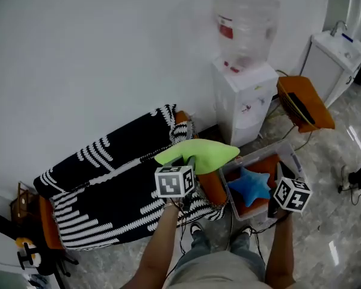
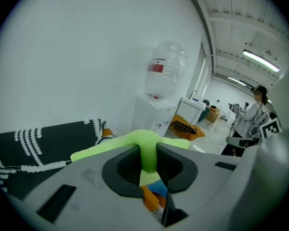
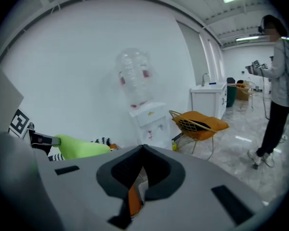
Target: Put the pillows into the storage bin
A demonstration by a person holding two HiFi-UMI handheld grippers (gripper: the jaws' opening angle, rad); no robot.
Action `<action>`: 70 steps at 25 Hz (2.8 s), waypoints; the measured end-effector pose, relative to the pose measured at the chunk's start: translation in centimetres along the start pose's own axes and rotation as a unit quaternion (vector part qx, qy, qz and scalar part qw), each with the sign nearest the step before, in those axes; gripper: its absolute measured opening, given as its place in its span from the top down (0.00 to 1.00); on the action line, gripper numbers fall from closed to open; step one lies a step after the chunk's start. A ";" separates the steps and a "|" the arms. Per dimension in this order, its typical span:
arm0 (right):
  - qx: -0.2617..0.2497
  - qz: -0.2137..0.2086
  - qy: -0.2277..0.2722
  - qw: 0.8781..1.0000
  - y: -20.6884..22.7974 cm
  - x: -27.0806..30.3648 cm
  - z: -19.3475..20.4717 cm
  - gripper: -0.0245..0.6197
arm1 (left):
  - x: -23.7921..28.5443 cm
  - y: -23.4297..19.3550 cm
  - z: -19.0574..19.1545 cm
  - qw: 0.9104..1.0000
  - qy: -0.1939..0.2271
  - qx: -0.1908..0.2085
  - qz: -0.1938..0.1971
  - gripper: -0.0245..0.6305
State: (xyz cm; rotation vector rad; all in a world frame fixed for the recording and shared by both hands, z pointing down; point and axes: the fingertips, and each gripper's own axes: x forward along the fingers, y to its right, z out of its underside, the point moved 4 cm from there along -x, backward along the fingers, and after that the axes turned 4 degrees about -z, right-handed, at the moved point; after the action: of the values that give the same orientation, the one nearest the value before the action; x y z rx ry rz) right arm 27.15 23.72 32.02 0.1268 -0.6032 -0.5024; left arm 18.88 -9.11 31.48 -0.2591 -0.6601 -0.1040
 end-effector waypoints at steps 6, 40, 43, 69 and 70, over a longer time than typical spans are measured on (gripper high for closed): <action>0.055 0.059 0.017 0.997 7.0 -5.3 1.5 0.96 | 2.6 8.2 -0.8 0.996 -0.014 0.054 0.067 0.88; 0.209 0.197 -0.052 0.957 33.9 -10.2 21.3 0.96 | 25.7 37.2 19.4 0.931 -0.175 0.199 0.251 0.88; 0.222 0.197 -0.051 0.954 36.4 -8.5 22.9 0.96 | 29.1 39.2 20.5 0.924 -0.180 0.215 0.260 0.88; 0.266 0.197 -0.073 0.941 42.2 -3.9 29.6 0.96 | 41.7 41.0 29.4 0.911 -0.240 0.214 0.260 0.59; 0.269 0.196 -0.072 0.940 41.8 -3.9 29.7 0.96 | 41.5 40.6 29.3 0.911 -0.241 0.214 0.258 0.59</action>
State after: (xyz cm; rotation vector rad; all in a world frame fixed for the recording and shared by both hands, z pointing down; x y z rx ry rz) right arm 24.81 62.98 65.14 0.4808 -0.8769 0.0530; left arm 41.38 37.34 71.04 -0.0236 -1.0629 0.6289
